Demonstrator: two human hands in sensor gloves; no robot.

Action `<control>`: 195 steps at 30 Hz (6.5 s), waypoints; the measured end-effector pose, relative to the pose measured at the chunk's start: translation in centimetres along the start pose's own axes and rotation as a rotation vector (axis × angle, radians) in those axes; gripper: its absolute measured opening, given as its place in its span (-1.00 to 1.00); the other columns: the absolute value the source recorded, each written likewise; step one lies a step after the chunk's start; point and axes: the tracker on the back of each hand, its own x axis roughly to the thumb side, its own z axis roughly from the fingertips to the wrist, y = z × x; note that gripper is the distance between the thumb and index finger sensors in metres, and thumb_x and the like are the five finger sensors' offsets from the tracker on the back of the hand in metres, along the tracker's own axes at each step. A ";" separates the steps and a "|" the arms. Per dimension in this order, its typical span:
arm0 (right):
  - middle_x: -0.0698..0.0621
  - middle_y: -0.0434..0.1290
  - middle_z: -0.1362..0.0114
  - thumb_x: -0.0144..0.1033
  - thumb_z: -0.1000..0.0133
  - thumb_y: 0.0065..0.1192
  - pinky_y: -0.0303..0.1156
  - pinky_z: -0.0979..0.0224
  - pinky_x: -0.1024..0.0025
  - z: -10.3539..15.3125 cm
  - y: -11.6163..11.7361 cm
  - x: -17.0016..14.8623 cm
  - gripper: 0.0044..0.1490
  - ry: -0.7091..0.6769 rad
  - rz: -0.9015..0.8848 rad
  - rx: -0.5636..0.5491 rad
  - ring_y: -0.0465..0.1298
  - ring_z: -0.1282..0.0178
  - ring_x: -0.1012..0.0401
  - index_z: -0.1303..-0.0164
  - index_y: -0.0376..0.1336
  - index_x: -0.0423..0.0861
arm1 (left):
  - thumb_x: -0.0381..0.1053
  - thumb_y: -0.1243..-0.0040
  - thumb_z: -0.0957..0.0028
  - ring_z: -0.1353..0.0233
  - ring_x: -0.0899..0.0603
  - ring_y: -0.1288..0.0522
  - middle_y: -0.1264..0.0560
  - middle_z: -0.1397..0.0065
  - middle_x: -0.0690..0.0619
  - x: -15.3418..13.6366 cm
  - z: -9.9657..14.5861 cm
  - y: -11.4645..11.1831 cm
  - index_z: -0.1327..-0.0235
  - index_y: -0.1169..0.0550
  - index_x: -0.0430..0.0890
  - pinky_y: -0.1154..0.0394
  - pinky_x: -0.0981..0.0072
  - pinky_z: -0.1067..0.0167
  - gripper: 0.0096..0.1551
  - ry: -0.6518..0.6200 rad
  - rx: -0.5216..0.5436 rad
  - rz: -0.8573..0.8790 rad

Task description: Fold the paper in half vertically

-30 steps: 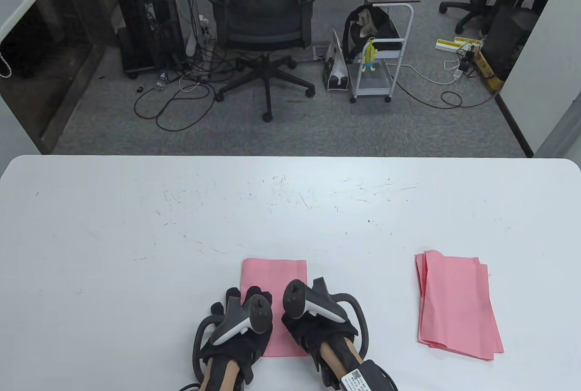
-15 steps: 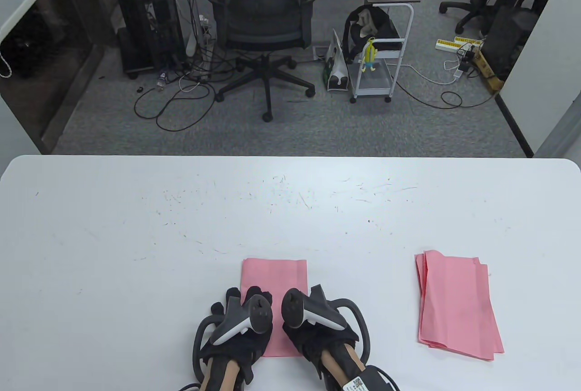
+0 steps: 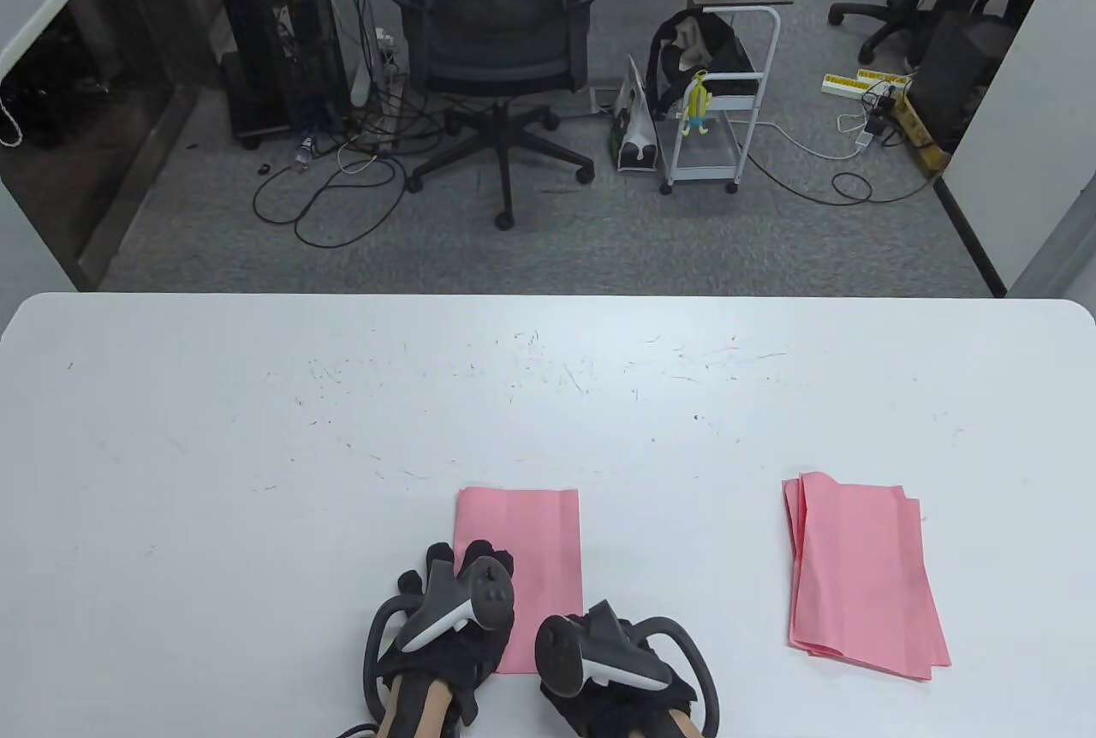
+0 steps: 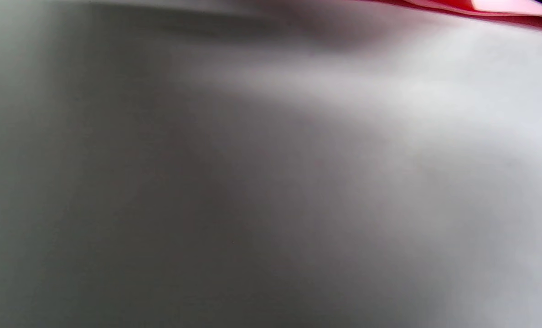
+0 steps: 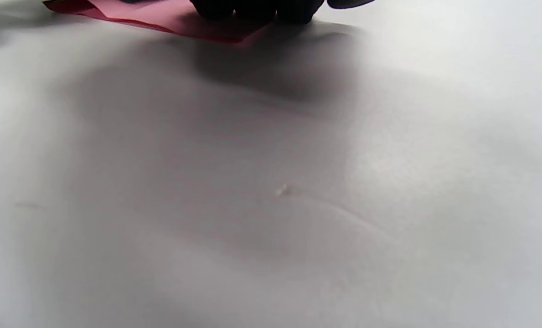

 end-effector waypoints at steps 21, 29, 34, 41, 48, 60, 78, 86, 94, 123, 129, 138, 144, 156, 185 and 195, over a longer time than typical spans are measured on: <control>0.02 0.37 -0.51 0.13 -0.05 0.00 0.26 -0.53 -0.04 -1.4 -3.0 -2.8 -0.29 0.005 -0.234 0.022 0.40 -0.48 0.03 -0.39 0.25 0.07 | 0.24 0.40 -0.30 -0.70 -0.45 0.44 0.41 -0.80 0.09 0.0 0.0 0.0 -0.72 0.29 0.14 0.31 -0.54 -0.50 -0.20 0.000 -0.002 -0.008; -0.01 0.02 -0.70 0.18 -0.07 -0.04 0.06 -0.62 -0.12 -5.3 -4.6 -7.5 -0.14 0.412 -0.391 -0.050 0.10 -0.66 -0.09 -0.57 -0.04 0.08 | 0.24 0.40 -0.30 -0.70 -0.45 0.45 0.41 -0.79 0.09 0.0 0.0 0.0 -0.71 0.29 0.14 0.32 -0.54 -0.50 -0.20 -0.001 0.000 -0.006; -0.04 -0.12 -0.72 0.21 -0.08 -0.07 -0.04 -0.64 -0.14 -6.9 -3.1 -8.1 -0.10 0.389 -0.605 -0.072 -0.06 -0.69 -0.11 -0.59 -0.12 0.07 | 0.24 0.40 -0.30 -0.69 -0.45 0.45 0.42 -0.79 0.09 -0.1 0.0 0.0 -0.71 0.30 0.14 0.33 -0.54 -0.50 -0.20 -0.003 -0.005 -0.002; 0.01 -0.28 -0.71 0.20 -0.08 -0.08 -0.29 -0.61 -0.13 -7.7 -1.4 -7.8 -0.09 0.329 -0.533 -0.030 -0.30 -0.68 -0.05 -0.58 -0.18 0.08 | 0.25 0.41 -0.30 -0.69 -0.45 0.45 0.41 -0.79 0.09 -0.1 0.0 0.0 -0.71 0.30 0.14 0.33 -0.54 -0.50 -0.20 -0.004 -0.001 -0.005; 0.00 -0.35 -0.70 0.22 -0.07 -0.11 -0.31 -0.60 -0.15 -7.8 -1.0 -7.0 -0.06 0.303 -0.390 0.000 -0.34 -0.67 -0.05 -0.57 -0.28 0.12 | 0.24 0.41 -0.30 -0.69 -0.45 0.45 0.42 -0.79 0.08 -0.1 0.0 -0.1 -0.71 0.30 0.14 0.33 -0.54 -0.49 -0.20 -0.004 0.001 -0.003; -0.01 -0.20 -0.72 0.17 -0.09 -0.08 -0.23 -0.63 -0.12 -7.2 -1.7 -5.5 -0.09 0.170 -0.474 -0.013 -0.24 -0.69 -0.05 -0.56 -0.30 0.21 | 0.24 0.41 -0.30 -0.69 -0.45 0.45 0.41 -0.79 0.08 -0.2 0.1 0.0 -0.71 0.29 0.14 0.33 -0.54 -0.49 -0.20 -0.004 0.002 -0.005; -0.07 0.12 -0.64 0.10 -0.10 0.04 0.46 -0.30 0.27 -6.1 -2.5 -5.5 -0.04 0.049 -0.969 -0.037 0.40 -0.47 0.10 -0.57 -0.24 0.00 | 0.24 0.41 -0.29 -0.69 -0.45 0.45 0.41 -0.79 0.08 -0.3 0.1 -0.1 -0.71 0.29 0.14 0.32 -0.54 -0.50 -0.20 -0.005 0.003 -0.008; 0.18 0.50 -0.30 -0.18 -0.08 0.26 0.66 0.12 0.53 -6.5 -1.9 -6.4 -0.23 0.233 -0.906 -0.078 0.72 0.10 0.41 -0.48 0.06 -0.02 | 0.24 0.40 -0.30 -0.70 -0.45 0.44 0.40 -0.79 0.08 -0.2 0.1 0.0 -0.71 0.29 0.13 0.31 -0.54 -0.50 -0.19 0.000 0.001 -0.014; 0.20 0.53 -0.26 -0.20 -0.07 0.29 0.67 0.13 0.55 -6.5 -1.7 -6.4 -0.28 0.249 -0.900 -0.111 0.73 0.14 0.43 -0.45 0.12 0.03 | 0.25 0.36 -0.29 -0.73 -0.48 0.33 0.34 -0.83 0.06 0.3 0.3 0.4 -0.74 0.23 0.13 0.24 -0.54 -0.53 -0.19 0.020 0.047 -0.045; 0.17 0.57 -0.25 -0.22 -0.05 0.31 0.64 0.03 0.41 -2.6 -3.6 -9.7 -0.33 0.277 -1.017 -0.251 0.71 0.07 0.33 -0.40 0.18 0.10 | 0.36 0.35 -0.22 -0.78 -0.38 0.29 0.32 -0.84 -0.02 3.1 5.5 3.7 -0.74 0.26 0.11 0.19 -0.53 -0.57 -0.09 -0.019 0.534 -0.133; 0.17 0.57 -0.24 -0.23 -0.05 0.30 0.63 0.00 0.37 3.7 -6.8 -14.7 -0.35 0.303 -1.028 -0.415 0.71 0.06 0.31 -0.39 0.20 0.12 | 0.37 0.35 -0.22 -0.78 -0.38 0.30 0.32 -0.84 -0.01 3.3 5.5 3.6 -0.74 0.27 0.11 0.19 -0.53 -0.57 -0.09 -0.020 0.528 -0.144; 0.16 0.57 -0.25 -0.24 -0.05 0.30 0.62 -0.01 0.35 10.6 -8.0 -22.3 -0.35 0.490 -1.000 -0.550 0.70 0.05 0.30 -0.39 0.20 0.11 | 0.37 0.35 -0.22 -0.78 -0.38 0.29 0.32 -0.84 -0.01 3.3 5.4 3.6 -0.74 0.27 0.11 0.19 -0.53 -0.57 -0.08 -0.021 0.522 -0.138; 0.14 0.57 -0.25 -0.25 -0.06 0.30 0.61 -0.02 0.33 12.7 -6.1 -26.9 -0.34 0.625 -1.023 -0.531 0.70 0.05 0.28 -0.40 0.19 0.09 | 0.37 0.35 -0.22 -0.78 -0.38 0.29 0.32 -0.84 -0.01 3.2 5.4 3.6 -0.74 0.26 0.11 0.19 -0.53 -0.57 -0.09 -0.016 0.514 -0.135; 0.12 0.56 -0.26 -0.25 -0.07 0.28 0.60 -0.05 0.31 12.9 0.4 -33.4 -0.33 0.825 -1.103 -0.390 0.68 0.03 0.26 -0.42 0.18 0.05 | 0.37 0.35 -0.22 -0.79 -0.38 0.28 0.30 -0.85 -0.01 3.1 5.3 3.8 -0.74 0.26 0.11 0.19 -0.53 -0.57 -0.08 -0.006 0.503 -0.143; 0.00 0.00 -0.68 0.06 -0.07 0.09 0.16 -0.59 -0.07 8.9 1.2 -30.9 -0.09 0.995 -0.666 -0.244 0.15 -0.65 -0.08 -0.57 -0.18 0.11 | 0.37 0.36 -0.22 -0.79 -0.38 0.27 0.29 -0.85 -0.02 3.1 5.2 3.8 -0.74 0.26 0.10 0.19 -0.53 -0.57 -0.08 -0.006 0.499 -0.138; -0.04 -0.19 -0.71 0.09 -0.08 0.07 -0.16 -0.62 -0.22 7.9 -3.9 -25.2 -0.07 0.759 -0.572 -0.343 -0.21 -0.68 -0.19 -0.58 -0.21 0.10 | 0.37 0.36 -0.22 -0.79 -0.38 0.27 0.29 -0.85 -0.02 3.2 5.2 3.7 -0.75 0.26 0.10 0.18 -0.53 -0.57 -0.08 -0.008 0.494 -0.136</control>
